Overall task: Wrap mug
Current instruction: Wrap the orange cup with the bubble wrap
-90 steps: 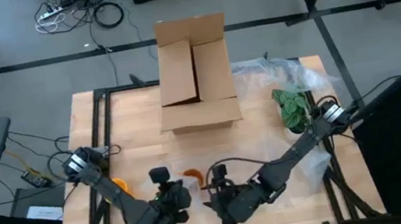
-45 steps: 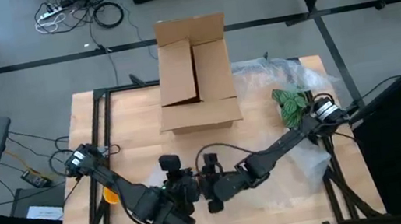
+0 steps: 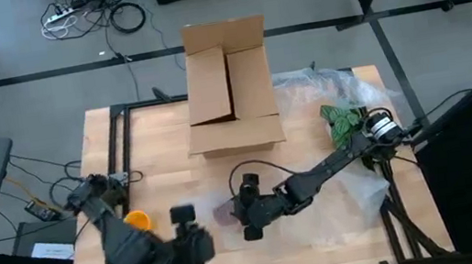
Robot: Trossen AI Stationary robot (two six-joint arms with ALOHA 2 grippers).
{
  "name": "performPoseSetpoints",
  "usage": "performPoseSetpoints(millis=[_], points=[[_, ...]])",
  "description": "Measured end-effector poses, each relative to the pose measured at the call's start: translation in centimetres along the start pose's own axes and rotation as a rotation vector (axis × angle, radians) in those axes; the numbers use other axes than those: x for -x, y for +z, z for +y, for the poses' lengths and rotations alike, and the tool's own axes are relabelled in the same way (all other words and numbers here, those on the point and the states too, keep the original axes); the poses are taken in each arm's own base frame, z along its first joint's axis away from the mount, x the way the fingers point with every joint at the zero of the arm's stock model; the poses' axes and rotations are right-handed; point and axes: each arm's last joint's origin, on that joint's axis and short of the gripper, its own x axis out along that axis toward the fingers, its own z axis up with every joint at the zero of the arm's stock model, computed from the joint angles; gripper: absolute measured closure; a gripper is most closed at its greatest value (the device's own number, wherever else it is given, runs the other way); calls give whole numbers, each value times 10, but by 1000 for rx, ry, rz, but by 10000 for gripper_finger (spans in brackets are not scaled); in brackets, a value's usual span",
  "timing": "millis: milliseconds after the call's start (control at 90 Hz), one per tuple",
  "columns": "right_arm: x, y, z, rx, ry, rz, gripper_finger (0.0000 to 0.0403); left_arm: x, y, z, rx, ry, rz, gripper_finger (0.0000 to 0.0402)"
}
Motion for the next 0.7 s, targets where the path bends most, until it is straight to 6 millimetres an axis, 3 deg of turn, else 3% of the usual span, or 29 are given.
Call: performPoseSetpoints(millis=[167, 322, 489, 700], points=[[1, 0, 1, 1, 2, -1, 238, -2, -48, -38, 81, 23, 48, 265], [1, 0, 2, 0, 4, -3, 238, -28, -94, -55, 161, 160, 70, 265], [1, 0, 2, -9, 4, -6, 238, -64, -132, -53, 199, 306, 175, 265], [1, 0, 3, -10, 11, -6, 239, -101, -146, -39, 191, 420, 232, 264]])
